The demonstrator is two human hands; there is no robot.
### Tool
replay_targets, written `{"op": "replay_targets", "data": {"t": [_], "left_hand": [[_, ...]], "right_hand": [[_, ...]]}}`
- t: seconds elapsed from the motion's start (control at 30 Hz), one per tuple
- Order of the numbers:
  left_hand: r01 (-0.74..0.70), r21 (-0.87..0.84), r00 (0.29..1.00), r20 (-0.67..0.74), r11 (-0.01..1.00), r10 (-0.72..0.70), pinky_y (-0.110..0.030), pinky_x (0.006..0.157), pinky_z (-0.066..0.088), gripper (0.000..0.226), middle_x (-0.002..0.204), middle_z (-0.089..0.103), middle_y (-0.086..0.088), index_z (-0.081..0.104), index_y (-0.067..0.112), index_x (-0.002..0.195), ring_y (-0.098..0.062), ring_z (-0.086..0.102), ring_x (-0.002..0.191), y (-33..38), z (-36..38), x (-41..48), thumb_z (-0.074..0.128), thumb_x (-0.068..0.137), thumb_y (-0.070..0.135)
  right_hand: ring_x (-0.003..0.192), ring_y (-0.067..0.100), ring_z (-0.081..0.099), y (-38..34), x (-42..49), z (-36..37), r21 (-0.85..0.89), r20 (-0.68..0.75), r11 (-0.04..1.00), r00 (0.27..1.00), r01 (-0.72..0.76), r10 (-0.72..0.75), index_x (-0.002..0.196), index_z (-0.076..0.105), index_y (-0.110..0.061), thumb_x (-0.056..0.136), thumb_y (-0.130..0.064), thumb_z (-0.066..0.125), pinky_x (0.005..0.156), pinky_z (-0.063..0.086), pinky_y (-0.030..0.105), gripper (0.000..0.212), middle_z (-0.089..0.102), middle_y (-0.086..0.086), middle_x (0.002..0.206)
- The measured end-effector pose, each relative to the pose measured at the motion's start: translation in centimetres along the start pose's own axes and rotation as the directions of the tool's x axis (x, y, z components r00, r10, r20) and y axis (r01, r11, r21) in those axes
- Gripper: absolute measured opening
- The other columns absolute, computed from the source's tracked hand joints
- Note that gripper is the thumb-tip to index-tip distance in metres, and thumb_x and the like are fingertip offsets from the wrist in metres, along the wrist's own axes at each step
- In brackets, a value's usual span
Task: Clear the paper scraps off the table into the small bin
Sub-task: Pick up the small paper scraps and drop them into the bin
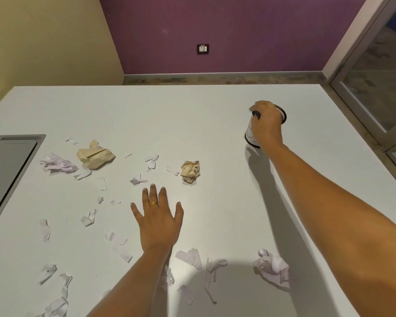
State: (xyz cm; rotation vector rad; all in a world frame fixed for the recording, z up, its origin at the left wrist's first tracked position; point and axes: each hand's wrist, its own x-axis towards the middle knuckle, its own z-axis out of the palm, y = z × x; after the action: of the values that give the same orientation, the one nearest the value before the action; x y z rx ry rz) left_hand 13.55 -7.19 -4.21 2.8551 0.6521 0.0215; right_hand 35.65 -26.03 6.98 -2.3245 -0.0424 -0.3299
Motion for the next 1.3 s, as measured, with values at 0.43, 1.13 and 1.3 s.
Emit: {"op": "replay_targets", "data": {"t": [0.43,1.13,1.3], "left_hand": [[0.005,-0.056,0.999,0.033,0.998,-0.003,-0.054,0.116,0.008,0.057,0.155,0.022,-0.008,0.029,0.015,0.142,-0.025,0.012,0.145,-0.1,-0.6,0.0,0.033,0.093,0.045],[-0.341,0.230,0.937,0.167,0.911,0.308,-0.033,0.069,0.043,0.021,0.104,0.062,-0.012,0.057,0.006,0.100,-0.030,0.060,0.095,3.2,-3.7,7.8,0.042,0.088,-0.004],[-0.419,0.331,0.907,0.205,0.846,0.368,-0.032,0.064,0.035,0.026,0.098,0.062,-0.012,0.039,0.012,0.069,-0.031,0.062,0.092,3.8,-4.4,8.6,0.045,0.082,-0.009]], "right_hand": [[0.140,0.017,0.030,-4.0,-12.9,7.7,-0.017,0.562,0.970,0.805,0.241,-0.190,0.132,0.050,-0.015,0.088,-0.038,0.059,0.111,0.032,0.032,0.050,0.040,0.004,0.148],[0.107,0.027,0.047,-1.2,-13.1,5.4,-0.131,0.500,0.950,0.846,0.284,-0.184,0.109,0.059,-0.005,0.085,0.004,0.046,0.078,0.047,0.034,0.028,0.058,0.009,0.111],[0.105,0.026,0.046,-0.5,-12.0,4.3,-0.161,0.500,0.940,0.846,0.301,-0.186,0.108,0.058,-0.003,0.085,0.007,0.044,0.081,0.048,0.038,0.029,0.058,0.011,0.109]]}}
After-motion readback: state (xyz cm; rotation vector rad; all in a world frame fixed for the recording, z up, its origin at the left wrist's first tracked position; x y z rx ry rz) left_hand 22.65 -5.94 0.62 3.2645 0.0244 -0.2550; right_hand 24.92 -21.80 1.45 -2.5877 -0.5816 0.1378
